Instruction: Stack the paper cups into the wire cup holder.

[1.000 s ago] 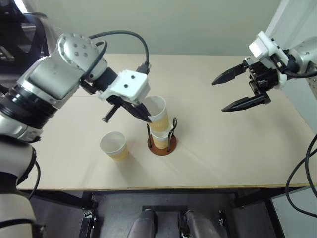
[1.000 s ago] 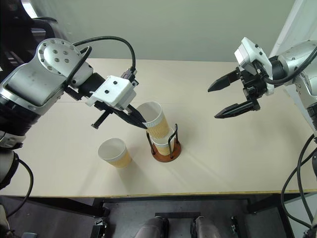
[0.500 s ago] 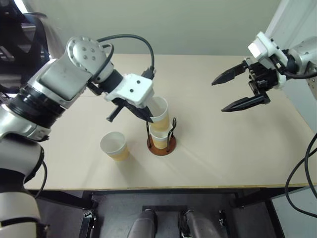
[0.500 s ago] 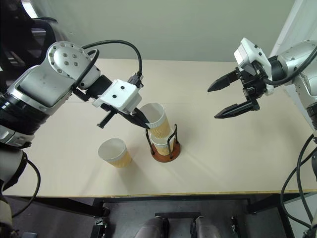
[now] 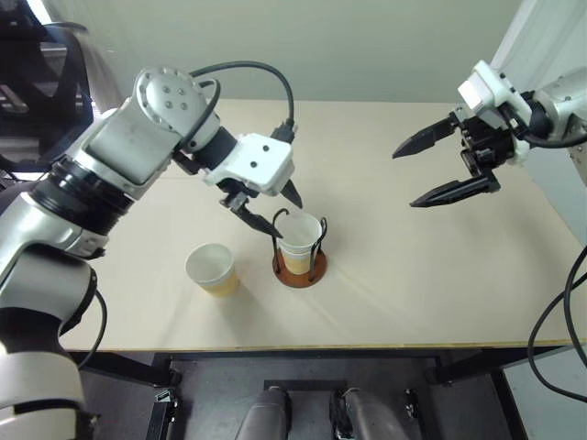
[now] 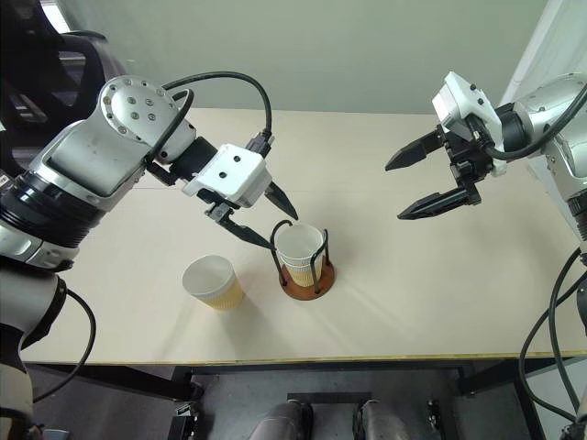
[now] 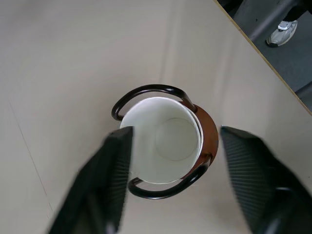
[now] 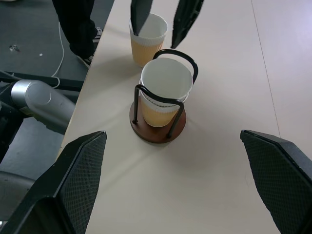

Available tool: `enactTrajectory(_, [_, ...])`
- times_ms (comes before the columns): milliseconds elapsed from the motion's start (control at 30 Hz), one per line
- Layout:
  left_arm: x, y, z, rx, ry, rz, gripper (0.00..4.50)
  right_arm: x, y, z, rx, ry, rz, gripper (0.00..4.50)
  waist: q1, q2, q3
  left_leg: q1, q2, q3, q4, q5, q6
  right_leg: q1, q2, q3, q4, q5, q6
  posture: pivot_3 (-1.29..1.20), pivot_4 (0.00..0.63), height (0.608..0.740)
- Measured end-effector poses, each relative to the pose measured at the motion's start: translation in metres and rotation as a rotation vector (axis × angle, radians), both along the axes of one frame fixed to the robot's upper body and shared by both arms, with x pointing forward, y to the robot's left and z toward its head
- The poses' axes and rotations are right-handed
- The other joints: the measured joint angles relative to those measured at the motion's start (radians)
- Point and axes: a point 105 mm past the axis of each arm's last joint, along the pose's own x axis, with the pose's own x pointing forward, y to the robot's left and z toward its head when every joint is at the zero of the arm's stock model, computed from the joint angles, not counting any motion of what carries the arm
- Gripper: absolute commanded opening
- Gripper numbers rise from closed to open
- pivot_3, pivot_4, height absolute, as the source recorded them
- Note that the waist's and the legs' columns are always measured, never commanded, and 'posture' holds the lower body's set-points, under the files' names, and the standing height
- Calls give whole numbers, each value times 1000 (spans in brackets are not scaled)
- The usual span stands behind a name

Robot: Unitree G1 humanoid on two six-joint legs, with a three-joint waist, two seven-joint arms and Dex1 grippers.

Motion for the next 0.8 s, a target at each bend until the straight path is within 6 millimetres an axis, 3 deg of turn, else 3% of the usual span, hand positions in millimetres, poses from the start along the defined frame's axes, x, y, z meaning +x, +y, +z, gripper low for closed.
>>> enactTrajectory(33, [0, 0, 0, 0, 0, 0, 4433, 0, 0, 0, 0, 0, -1, 4500, 0, 0, 0, 0, 0, 0, 0, 0, 0, 0, 0, 0, 0, 0, 0, 0, 150, 740])
enactTrajectory(467, [-6, 9, -2, -51, 16, 35, 4433, 3, -1, -1, -1, -12, -1, 4500, -1, 0, 0, 0, 0, 0, 0, 0, 0, 0, 0, 0, 0, 0, 0, 0, 150, 740])
enactTrajectory(800, [-12, 23, 19, -136, -61, 97, 4433, 8, 4, -4, 5, -22, 13, 4500, -1, 0, 0, 1, 0, 0, 0, 0, 0, 0, 0, 0, 1, 0, -1, 0, 150, 740])
